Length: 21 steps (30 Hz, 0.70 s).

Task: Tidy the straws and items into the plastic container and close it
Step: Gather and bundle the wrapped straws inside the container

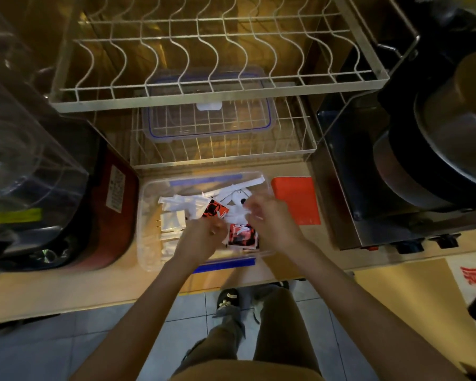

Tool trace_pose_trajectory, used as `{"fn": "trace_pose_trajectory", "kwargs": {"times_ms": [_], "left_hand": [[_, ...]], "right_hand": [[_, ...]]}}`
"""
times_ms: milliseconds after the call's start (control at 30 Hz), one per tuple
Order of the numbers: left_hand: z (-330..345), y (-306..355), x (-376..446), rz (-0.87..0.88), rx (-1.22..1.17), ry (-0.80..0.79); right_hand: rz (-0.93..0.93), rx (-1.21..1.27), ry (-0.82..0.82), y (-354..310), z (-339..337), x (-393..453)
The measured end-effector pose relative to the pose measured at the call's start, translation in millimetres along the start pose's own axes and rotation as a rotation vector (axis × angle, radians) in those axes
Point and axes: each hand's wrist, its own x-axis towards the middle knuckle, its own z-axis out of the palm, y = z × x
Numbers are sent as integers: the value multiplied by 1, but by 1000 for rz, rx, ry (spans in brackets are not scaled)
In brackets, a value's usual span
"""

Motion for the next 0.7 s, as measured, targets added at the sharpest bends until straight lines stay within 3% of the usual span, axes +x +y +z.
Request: {"fn": "trace_pose_trajectory", "kwargs": {"times_ms": [100, 267, 700], "left_hand": [[-2, -3, 11, -43, 75, 210], [-5, 7, 23, -146, 176, 225], [-1, 1, 30, -197, 259, 202]], "right_hand": [[-9, -243, -231, -2, 16, 11], [-38, -630, -300, -1, 35, 21], [18, -612, -278, -2, 40, 20]]}}
